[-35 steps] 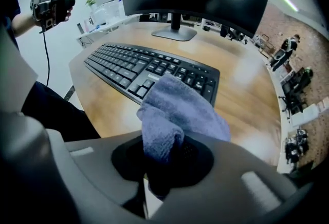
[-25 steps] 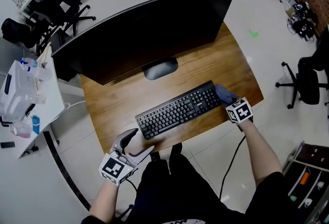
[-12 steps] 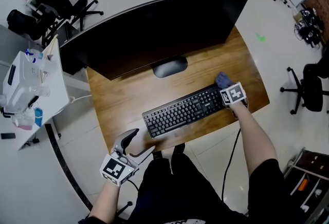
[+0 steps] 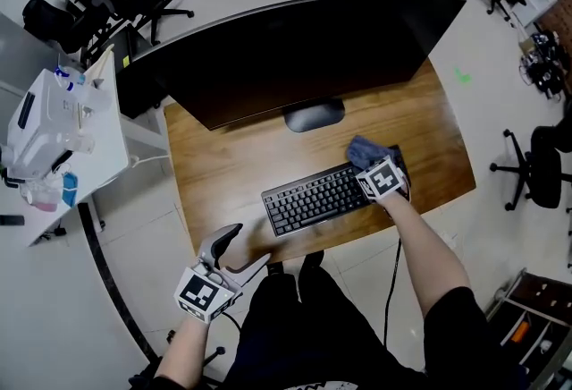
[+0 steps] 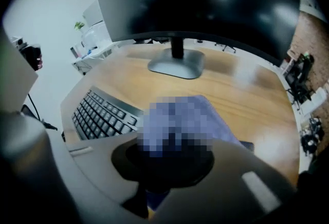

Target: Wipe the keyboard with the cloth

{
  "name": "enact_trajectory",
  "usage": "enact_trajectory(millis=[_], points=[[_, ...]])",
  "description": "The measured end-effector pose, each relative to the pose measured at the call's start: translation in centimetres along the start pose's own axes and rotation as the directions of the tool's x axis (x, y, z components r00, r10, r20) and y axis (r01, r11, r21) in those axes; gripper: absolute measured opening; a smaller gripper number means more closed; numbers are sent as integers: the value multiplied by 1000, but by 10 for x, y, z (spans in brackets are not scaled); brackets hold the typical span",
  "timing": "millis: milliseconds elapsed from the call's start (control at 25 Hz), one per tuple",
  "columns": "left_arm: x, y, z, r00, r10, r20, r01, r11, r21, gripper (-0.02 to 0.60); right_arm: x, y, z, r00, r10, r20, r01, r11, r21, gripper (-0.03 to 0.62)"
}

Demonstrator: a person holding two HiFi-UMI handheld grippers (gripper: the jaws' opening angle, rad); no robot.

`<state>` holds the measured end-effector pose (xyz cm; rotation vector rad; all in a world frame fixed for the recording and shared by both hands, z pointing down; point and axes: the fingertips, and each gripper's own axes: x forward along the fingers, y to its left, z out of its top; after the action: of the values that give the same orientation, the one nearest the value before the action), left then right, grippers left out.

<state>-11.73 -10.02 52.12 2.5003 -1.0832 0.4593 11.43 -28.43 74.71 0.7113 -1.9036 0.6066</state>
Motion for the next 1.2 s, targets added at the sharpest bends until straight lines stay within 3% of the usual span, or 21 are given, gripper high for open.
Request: enact_trajectory(millis=[400, 640, 760, 960, 1040, 1120, 1200], points=[[-24, 14, -8, 1000, -5, 3, 5, 1000, -4, 319, 33, 167, 42, 980, 196, 12, -190, 962, -195, 60], [-32, 18, -11, 1000, -13, 10, 13, 1000, -6, 319, 37, 238, 43, 966, 254, -42, -252, 900, -355, 58], [-34, 19, -12, 1000, -15, 8, 16, 1000, -7, 319, 38, 269, 32, 951, 301, -74, -301, 844, -444, 58], [-30, 18, -10, 999, -33, 11, 33, 999, 0, 319, 34, 296, 3, 929, 338, -149, -358, 720, -595, 58], [-25, 17, -8, 999, -40, 13, 40, 999, 11, 319, 30, 295, -11, 919, 350, -182, -383, 685, -620, 58], [-20, 15, -9, 999, -45, 6, 45, 999, 20, 319, 24, 285, -20, 918, 350, -186, -387, 688, -614, 58], [-15, 11, -4, 999, -54, -4, 54, 998, 15, 319, 19, 269, -26, 924, 339, -177, -375, 716, -589, 58]])
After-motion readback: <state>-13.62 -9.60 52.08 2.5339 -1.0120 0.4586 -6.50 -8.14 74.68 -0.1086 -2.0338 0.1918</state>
